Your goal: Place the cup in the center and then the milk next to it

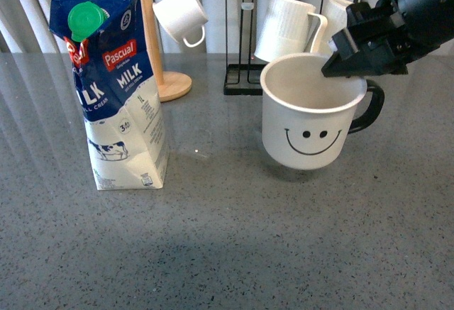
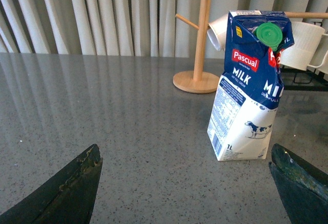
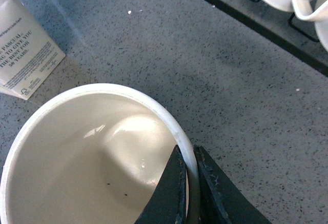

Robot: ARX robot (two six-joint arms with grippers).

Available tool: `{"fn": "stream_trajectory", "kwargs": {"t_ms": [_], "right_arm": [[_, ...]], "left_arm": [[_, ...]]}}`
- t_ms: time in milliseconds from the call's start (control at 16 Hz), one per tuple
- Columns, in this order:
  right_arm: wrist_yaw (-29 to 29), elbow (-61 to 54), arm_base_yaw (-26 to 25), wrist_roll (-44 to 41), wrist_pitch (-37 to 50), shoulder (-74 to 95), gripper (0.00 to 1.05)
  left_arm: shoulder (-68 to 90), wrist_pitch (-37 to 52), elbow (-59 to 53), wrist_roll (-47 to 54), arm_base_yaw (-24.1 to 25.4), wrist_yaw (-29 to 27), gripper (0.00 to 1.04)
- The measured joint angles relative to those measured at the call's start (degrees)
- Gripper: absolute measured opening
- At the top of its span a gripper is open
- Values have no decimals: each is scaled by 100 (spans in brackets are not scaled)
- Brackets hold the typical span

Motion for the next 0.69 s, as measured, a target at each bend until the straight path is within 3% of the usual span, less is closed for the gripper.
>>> {"fn": "stream_trajectory", "kwargs": {"t_ms": [688], "right_arm": [[11, 225, 129, -170, -68, 570, 4]], "left_arm": [[0, 0, 0, 0, 0, 0, 98]]}}
